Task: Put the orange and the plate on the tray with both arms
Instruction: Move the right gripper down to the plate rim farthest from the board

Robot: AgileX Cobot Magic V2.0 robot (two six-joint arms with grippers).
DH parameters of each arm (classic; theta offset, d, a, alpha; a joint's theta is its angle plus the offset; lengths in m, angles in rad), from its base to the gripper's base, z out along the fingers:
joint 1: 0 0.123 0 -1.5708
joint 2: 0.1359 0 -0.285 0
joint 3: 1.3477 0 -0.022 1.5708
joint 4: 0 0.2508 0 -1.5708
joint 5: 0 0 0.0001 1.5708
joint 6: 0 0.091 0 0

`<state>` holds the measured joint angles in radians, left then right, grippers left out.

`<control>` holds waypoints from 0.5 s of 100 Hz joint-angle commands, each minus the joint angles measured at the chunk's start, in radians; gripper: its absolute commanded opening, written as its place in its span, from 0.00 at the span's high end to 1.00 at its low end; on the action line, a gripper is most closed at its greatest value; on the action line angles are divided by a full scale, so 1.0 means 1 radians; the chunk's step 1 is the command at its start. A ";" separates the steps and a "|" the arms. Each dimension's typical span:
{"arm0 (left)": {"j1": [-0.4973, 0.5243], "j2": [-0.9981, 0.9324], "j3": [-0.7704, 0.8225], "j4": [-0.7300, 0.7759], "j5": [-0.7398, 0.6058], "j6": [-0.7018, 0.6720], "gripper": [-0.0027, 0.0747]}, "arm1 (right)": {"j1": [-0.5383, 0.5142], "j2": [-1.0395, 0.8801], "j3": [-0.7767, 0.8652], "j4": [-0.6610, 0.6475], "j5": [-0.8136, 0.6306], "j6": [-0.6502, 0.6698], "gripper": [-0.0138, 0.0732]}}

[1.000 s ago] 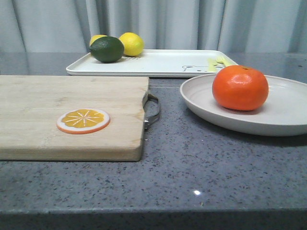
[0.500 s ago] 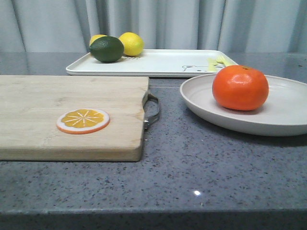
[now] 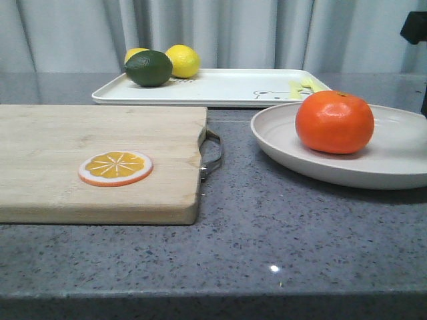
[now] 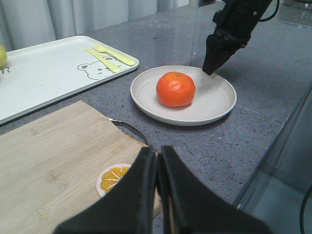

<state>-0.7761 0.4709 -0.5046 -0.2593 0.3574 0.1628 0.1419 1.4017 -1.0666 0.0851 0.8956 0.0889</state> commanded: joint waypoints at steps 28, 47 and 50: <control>-0.001 0.004 -0.023 -0.008 -0.064 0.003 0.99 | -0.001 0.023 -0.033 0.007 -0.019 0.002 0.40; -0.001 0.004 -0.023 -0.008 -0.064 0.003 0.99 | -0.001 0.046 -0.033 0.007 -0.011 0.003 0.41; -0.001 0.004 -0.023 -0.008 -0.064 0.003 0.99 | -0.001 0.048 -0.033 0.007 -0.011 0.003 0.44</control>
<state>-0.7761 0.4709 -0.5046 -0.2593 0.3583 0.1628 0.1419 1.4677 -1.0690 0.0890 0.8972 0.0908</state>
